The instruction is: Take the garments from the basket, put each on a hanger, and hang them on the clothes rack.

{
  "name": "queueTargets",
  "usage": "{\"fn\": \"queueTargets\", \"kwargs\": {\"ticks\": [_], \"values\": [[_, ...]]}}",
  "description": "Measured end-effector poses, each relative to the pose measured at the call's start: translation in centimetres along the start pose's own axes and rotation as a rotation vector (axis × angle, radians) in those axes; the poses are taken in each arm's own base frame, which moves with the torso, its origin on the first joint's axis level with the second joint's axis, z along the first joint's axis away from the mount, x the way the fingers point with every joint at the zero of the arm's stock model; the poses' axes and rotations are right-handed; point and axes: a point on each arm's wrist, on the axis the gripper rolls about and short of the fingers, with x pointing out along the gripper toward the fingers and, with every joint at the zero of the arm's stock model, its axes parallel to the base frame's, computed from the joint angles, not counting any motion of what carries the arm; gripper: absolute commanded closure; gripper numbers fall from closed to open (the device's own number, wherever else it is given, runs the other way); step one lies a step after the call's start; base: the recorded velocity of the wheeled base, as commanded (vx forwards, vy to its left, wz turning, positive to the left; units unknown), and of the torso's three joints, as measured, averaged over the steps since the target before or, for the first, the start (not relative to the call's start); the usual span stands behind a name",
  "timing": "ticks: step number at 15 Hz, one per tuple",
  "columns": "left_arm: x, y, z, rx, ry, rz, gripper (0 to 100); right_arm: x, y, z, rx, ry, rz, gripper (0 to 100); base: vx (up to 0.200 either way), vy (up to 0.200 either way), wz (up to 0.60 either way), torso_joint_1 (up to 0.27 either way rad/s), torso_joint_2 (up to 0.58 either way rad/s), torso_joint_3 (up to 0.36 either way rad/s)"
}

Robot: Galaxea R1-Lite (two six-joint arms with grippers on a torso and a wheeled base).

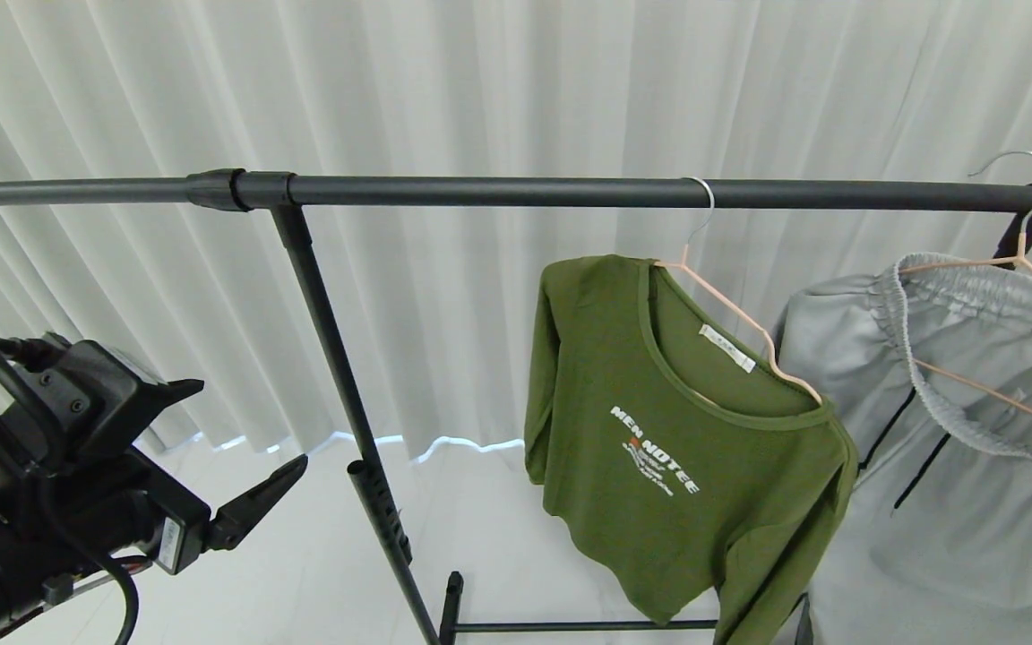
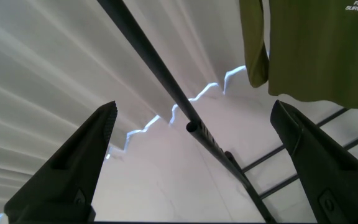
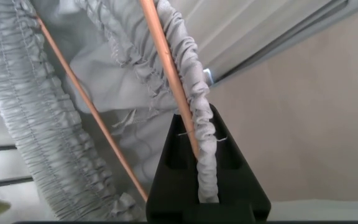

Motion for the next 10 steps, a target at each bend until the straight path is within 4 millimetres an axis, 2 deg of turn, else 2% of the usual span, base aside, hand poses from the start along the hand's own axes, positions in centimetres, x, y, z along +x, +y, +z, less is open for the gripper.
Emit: {"fn": "queueTargets", "kwargs": {"ticks": [5, 10], "values": [[0.0, 0.0, 0.0, 0.0, -0.002, 0.002, 0, 2.5, 0.9, -0.1, -0.01, 0.028, 0.009, 100, 0.0, 0.0, 0.0, 0.0, 0.0, 0.0], [0.0, 0.0, 0.0, 0.001, -0.001, -0.001, 0, 3.1, 1.7, -0.1, -0.015, 0.026, 0.031, 100, 0.0, 0.0, 0.0, 0.0, 0.0, 0.0]]}}
